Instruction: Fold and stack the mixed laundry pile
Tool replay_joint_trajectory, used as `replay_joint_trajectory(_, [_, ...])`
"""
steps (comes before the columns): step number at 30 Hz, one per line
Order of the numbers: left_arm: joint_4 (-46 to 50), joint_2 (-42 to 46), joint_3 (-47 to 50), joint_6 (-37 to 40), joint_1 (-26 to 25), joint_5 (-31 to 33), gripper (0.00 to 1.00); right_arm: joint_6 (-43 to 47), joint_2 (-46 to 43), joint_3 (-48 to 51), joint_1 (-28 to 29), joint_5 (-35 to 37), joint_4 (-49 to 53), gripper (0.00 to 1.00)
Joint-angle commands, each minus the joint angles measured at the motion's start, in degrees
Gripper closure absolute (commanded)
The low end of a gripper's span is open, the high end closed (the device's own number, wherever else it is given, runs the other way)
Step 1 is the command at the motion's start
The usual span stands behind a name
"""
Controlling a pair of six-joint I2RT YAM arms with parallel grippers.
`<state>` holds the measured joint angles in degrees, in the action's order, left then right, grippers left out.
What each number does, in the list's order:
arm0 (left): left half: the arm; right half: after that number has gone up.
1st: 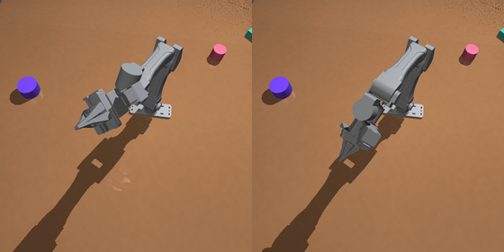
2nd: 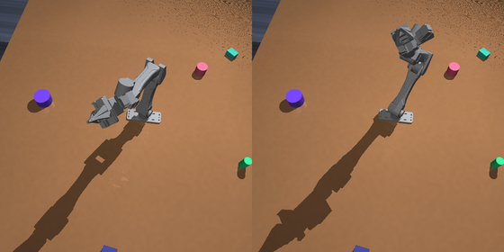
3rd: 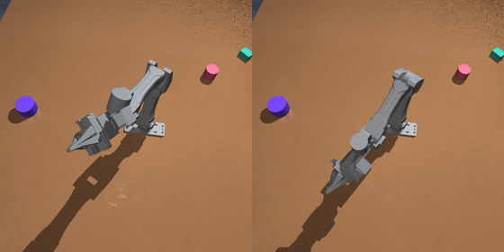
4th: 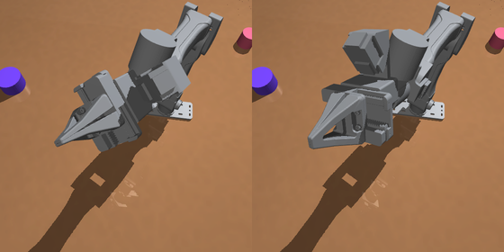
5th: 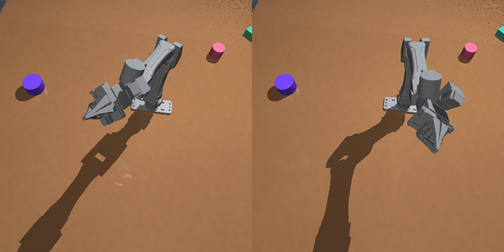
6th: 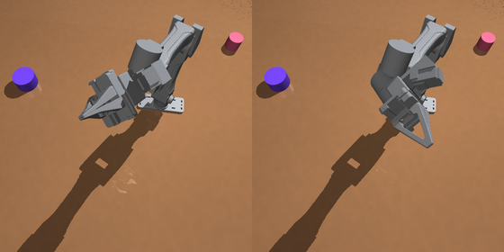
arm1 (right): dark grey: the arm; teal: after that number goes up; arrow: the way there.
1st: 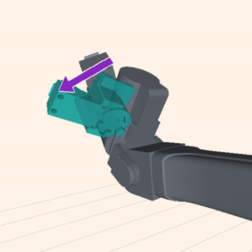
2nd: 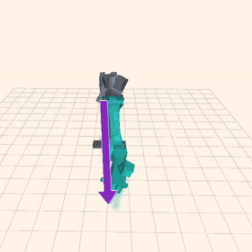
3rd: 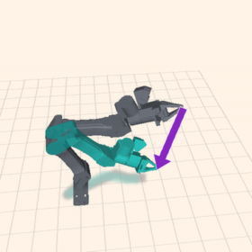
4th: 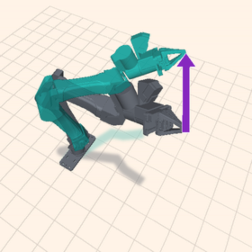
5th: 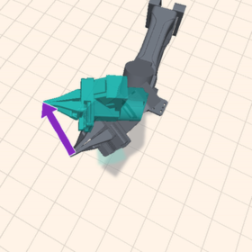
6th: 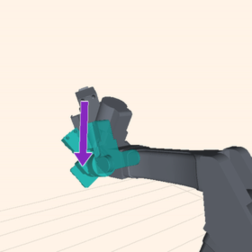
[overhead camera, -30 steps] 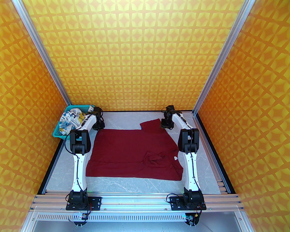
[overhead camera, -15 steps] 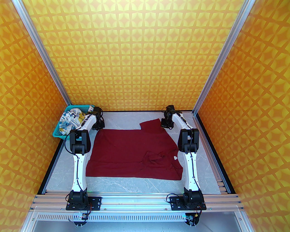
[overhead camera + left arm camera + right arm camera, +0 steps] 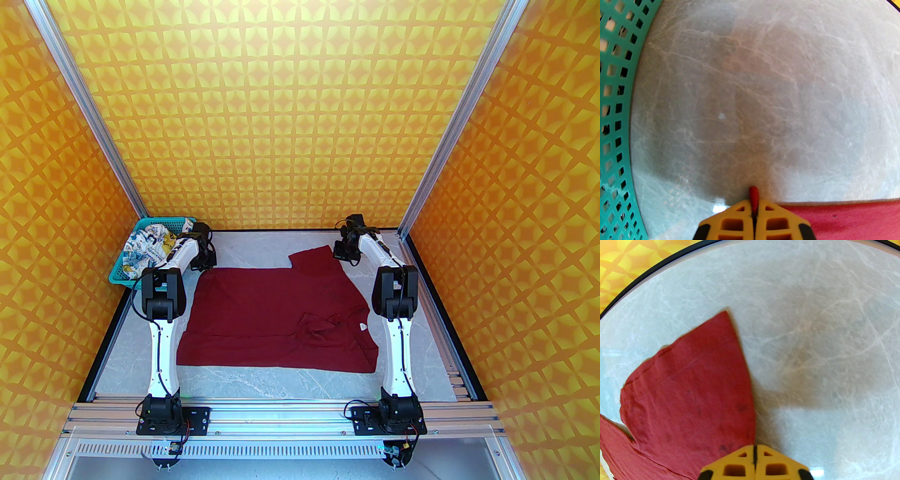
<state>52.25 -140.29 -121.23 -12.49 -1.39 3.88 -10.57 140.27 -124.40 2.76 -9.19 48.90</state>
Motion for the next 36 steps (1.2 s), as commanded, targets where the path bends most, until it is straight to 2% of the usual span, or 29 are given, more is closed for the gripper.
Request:
replay_joint_trajectory(1, [-0.5, 2.1, 0.7, 0.8, 0.2, -1.5, 1.0, 0.4, 2.6, -2.9, -0.3, -1.3, 0.1, 0.9])
replay_joint_trajectory(3, [-0.6, 2.1, 0.8, 0.8, 0.2, -1.6, 1.0, 0.3, 4.1, -4.0, -0.3, -0.8, 0.6, 0.77])
replay_joint_trajectory(4, [-0.7, 2.0, 0.9, 0.8, 0.2, -1.6, 1.0, 0.1, 4.8, -4.1, -0.3, -0.3, 1.0, 0.66])
replay_joint_trajectory(5, [-0.7, 2.0, 0.8, 0.8, 0.2, -1.7, 1.0, -0.1, 5.5, -5.9, -0.3, 0.5, 1.9, 0.58])
replay_joint_trajectory(7, [-0.7, 2.0, 0.9, 0.7, 0.3, -1.6, 1.0, -0.4, 6.6, -7.1, -0.3, 1.0, 2.9, 0.52])
replay_joint_trajectory(11, [-0.7, 2.1, 0.8, 0.7, 0.2, -1.7, 1.0, -0.6, 8.0, -8.8, -0.2, 0.4, 4.6, 0.51])
replay_joint_trajectory(14, [-0.7, 2.1, 0.9, 0.7, 0.2, -1.6, 1.0, -0.7, 9.3, -10.3, 0.2, 0.0, 6.9, 0.55])
replay_joint_trajectory(18, [-0.7, 2.2, 1.1, 0.8, 0.2, -1.6, 1.0, -1.2, 8.6, -8.5, 0.5, -1.6, 6.5, 0.68])
replay_joint_trajectory(24, [-1.1, 3.0, 1.6, 1.0, 0.4, -1.7, 1.0, -1.4, 5.8, -8.3, 0.4, -1.6, 6.6, 0.98])
replay_joint_trajectory(30, [-2.9, 5.6, 4.3, 0.9, 0.4, -1.6, 1.0, -2.2, 2.0, -6.6, -0.4, -2.3, 6.2, 1.0])
replay_joint_trajectory(36, [-5.4, 9.3, 8.5, 1.4, 0.5, -1.6, 1.0, -3.6, -2.6, -0.7, -1.4, -5.1, 2.8, 1.0])
